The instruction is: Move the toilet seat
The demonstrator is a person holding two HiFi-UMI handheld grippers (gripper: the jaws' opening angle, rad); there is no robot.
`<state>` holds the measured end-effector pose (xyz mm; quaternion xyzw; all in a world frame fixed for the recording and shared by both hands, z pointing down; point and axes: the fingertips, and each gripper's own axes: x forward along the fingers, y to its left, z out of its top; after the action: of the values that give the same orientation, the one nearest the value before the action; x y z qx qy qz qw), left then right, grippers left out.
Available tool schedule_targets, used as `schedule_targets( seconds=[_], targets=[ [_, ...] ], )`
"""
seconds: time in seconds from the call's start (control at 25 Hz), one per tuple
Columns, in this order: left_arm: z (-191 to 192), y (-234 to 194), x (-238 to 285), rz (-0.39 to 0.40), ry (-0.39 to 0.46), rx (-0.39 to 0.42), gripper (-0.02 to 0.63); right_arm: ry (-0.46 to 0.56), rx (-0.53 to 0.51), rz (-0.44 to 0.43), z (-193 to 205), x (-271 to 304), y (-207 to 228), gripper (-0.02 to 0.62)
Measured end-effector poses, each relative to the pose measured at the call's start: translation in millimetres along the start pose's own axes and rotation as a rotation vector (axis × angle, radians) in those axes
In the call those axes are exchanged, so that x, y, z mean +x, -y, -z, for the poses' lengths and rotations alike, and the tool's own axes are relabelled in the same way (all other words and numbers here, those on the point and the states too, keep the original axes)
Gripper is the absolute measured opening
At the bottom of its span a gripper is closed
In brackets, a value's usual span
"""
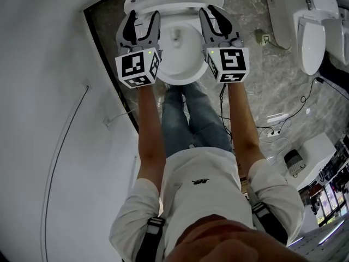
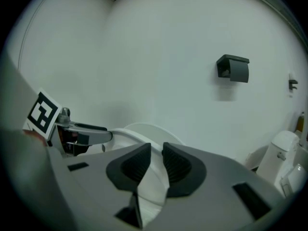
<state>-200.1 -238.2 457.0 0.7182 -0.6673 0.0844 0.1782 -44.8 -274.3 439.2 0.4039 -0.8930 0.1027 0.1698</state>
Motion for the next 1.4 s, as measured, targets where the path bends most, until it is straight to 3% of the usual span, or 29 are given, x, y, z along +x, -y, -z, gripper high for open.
schedule_targets(
  seconds=[0.76,1.4],
  targets=[
    [-8,-5,16,-0.021,-0.001,0.075,0.275,-0.014,-0.078,0.017,-6,24,6,0.092],
    [-19,4,17,0.017,0.008,0.086,0.262,-0.006,-0.087,0.033,-20,31,13,0.092]
  ],
)
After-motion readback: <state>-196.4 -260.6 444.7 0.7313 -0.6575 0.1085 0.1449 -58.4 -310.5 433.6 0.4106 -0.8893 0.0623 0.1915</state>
